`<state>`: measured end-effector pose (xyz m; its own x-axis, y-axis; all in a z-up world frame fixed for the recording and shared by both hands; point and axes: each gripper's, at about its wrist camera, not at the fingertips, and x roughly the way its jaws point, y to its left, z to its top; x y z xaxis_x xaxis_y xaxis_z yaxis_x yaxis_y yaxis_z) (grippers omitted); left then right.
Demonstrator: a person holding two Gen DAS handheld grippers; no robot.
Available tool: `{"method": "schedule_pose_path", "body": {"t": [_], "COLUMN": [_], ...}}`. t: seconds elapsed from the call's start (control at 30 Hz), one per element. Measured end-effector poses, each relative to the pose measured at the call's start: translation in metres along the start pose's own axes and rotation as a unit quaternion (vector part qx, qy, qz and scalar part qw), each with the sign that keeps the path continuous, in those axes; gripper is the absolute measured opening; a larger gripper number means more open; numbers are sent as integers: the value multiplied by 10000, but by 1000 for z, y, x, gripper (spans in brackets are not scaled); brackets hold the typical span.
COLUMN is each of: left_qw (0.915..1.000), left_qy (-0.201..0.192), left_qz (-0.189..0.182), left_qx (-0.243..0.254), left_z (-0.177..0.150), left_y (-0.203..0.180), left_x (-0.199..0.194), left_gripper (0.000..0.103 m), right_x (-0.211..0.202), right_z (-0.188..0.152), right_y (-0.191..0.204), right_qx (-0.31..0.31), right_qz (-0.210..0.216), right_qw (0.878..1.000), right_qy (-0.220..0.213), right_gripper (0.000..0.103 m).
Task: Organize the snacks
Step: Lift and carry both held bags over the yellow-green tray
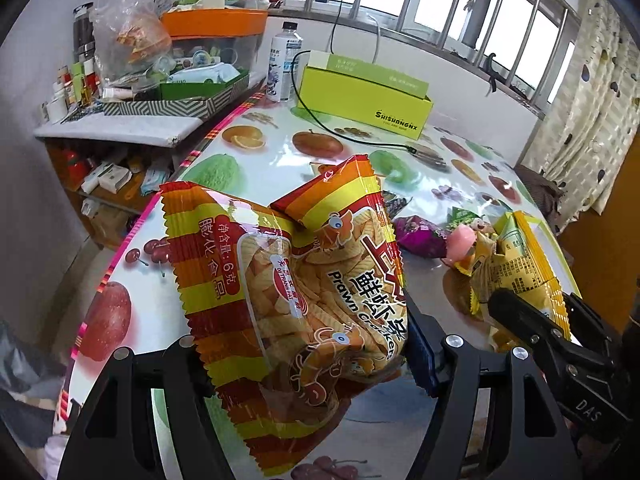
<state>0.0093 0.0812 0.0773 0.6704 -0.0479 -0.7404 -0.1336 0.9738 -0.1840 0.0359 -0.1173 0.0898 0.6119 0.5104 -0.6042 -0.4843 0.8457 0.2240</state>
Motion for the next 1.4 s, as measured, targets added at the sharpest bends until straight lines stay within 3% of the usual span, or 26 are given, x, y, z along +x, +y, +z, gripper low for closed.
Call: {"method": "schedule_pose_path", "body": {"t": [1.03, 1.4], "left_qw": [9994, 9989], "left_qy": [-183, -287], "left_qz": [281, -181], "left_qx": [-9, 337], "left_z": [-9, 4], "left_y": [-10, -45], "left_x": [-33, -31], "left_gripper": [71, 71], "right_x": [-27, -65], "right_z": [6, 13], "right_y": [-12, -37], "right_qx": [121, 154], "right_qz": [256, -164], "right_qw": [9992, 9978], "right_qy": [-287, -628], "right_gripper": [59, 59]}}
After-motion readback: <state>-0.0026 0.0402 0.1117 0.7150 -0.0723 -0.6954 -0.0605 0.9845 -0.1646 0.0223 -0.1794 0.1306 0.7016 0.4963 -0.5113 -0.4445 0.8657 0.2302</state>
